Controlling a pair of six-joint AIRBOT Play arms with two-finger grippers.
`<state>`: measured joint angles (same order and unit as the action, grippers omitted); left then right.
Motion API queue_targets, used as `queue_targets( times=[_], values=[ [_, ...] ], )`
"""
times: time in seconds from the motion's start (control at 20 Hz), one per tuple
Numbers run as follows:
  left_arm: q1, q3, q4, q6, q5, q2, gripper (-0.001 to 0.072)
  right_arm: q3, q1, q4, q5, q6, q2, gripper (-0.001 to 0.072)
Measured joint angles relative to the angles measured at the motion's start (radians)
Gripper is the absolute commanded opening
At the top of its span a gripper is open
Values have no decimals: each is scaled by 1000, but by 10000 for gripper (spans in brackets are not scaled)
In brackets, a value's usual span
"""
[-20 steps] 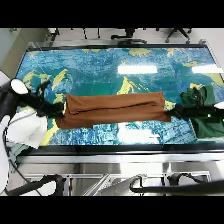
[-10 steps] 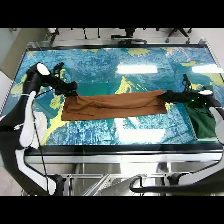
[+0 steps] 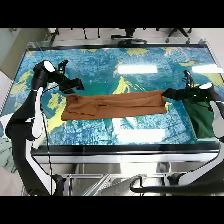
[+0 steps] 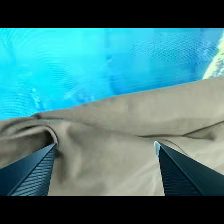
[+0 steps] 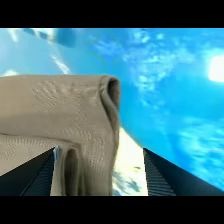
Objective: Fold the shirts.
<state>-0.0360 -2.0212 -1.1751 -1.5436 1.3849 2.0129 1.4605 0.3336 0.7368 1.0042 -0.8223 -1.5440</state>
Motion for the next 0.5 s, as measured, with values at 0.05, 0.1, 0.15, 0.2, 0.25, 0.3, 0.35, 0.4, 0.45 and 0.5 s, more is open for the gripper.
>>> queue_targets(
  times=[0.05,0.1,0.15,0.2,0.25,0.3,0.35,0.4,0.45,0.5],
  values=[
    [0,4,3,0,-4,-15,704,5,-2,9,8,-11,-4,598],
    [0,7,6,0,-5,-27,703,8,-5,12,19,-21,-8,589],
    [0,9,15,0,-5,-40,702,11,-10,10,38,-32,-15,506],
    [0,10,34,-1,-5,-50,613,13,-18,9,65,-42,-22,416],
    [-1,11,55,-1,-5,-58,403,13,-29,7,95,-48,-31,339],
    [-3,12,83,-1,-5,-64,125,14,-39,8,120,-52,-39,90],
    [-7,13,110,-1,-5,-67,29,14,-50,14,148,-61,-48,22],
    [-15,13,131,0,-5,-69,29,14,-58,12,168,-71,-53,21],
    [-27,14,148,0,-6,-71,28,18,-66,19,182,-71,-53,21],
    [-46,14,162,0,-14,-72,28,26,-71,27,201,-75,-51,20]
  ],
)
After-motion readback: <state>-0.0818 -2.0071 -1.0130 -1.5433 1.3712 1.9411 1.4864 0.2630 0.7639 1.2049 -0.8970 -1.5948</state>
